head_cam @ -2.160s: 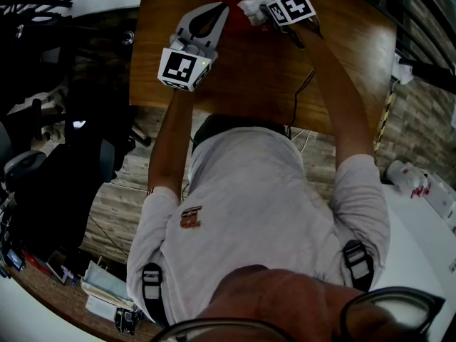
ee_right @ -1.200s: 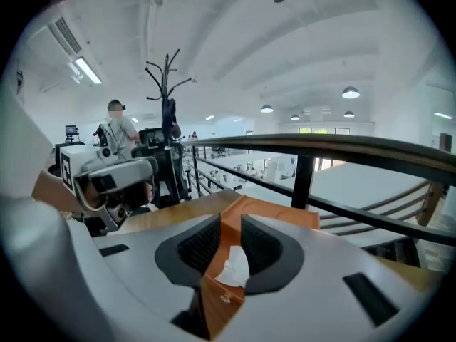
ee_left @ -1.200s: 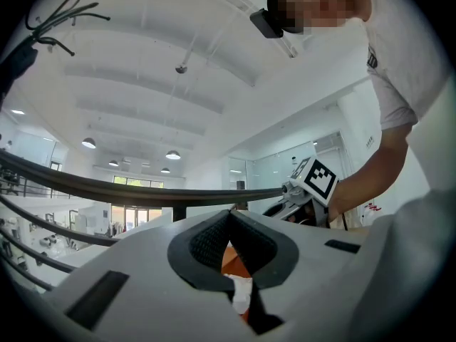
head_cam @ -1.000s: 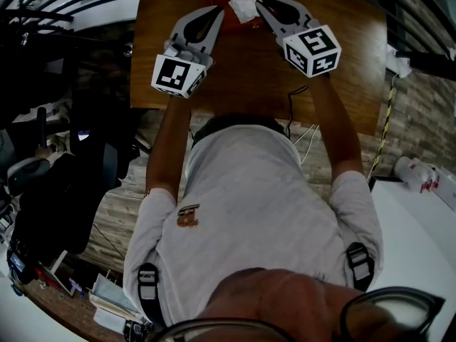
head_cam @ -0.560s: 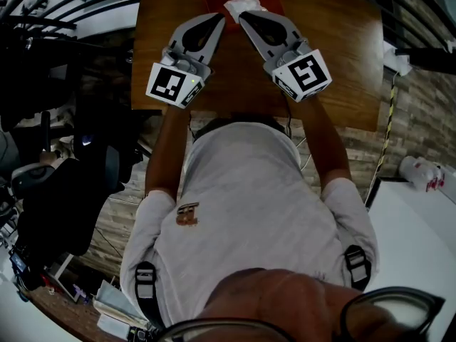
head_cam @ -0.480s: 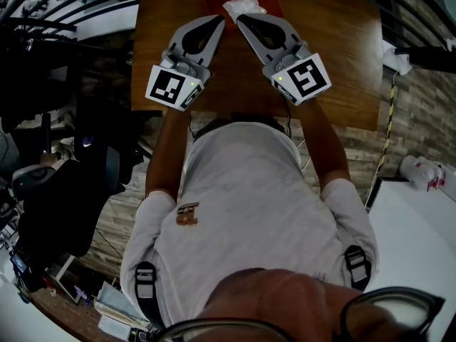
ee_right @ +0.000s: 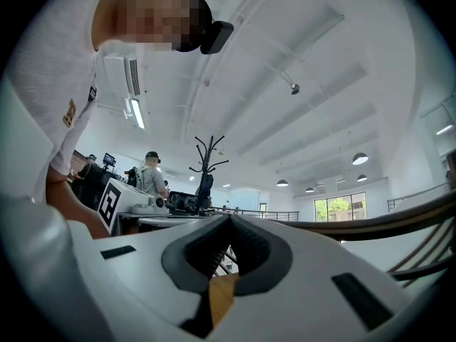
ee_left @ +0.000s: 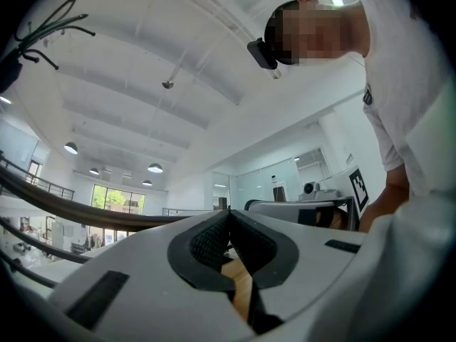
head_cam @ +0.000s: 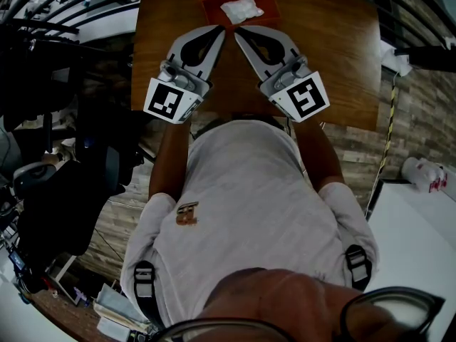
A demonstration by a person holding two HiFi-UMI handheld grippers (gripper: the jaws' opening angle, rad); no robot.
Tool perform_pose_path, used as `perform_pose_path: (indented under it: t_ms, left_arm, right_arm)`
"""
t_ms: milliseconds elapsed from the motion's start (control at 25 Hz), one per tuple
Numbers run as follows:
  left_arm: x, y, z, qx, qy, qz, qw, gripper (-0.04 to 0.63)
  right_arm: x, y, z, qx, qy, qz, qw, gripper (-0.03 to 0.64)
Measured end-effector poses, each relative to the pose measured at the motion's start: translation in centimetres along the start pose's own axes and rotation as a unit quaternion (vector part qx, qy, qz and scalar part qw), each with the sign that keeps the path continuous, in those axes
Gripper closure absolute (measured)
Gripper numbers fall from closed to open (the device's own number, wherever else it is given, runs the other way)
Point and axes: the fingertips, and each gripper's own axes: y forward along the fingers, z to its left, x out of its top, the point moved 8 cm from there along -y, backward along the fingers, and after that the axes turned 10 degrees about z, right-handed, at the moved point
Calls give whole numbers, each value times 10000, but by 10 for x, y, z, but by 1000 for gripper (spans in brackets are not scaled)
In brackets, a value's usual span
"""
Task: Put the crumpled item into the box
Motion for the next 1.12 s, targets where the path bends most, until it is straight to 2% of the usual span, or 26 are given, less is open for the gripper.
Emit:
perform_pose_path:
  t_ms: [1120]
  left_arm:
    - [-6,-2,4,73,33,53,10000,575]
  right_arm:
    - [-8,-3,-3,-25,15,184,9998,584]
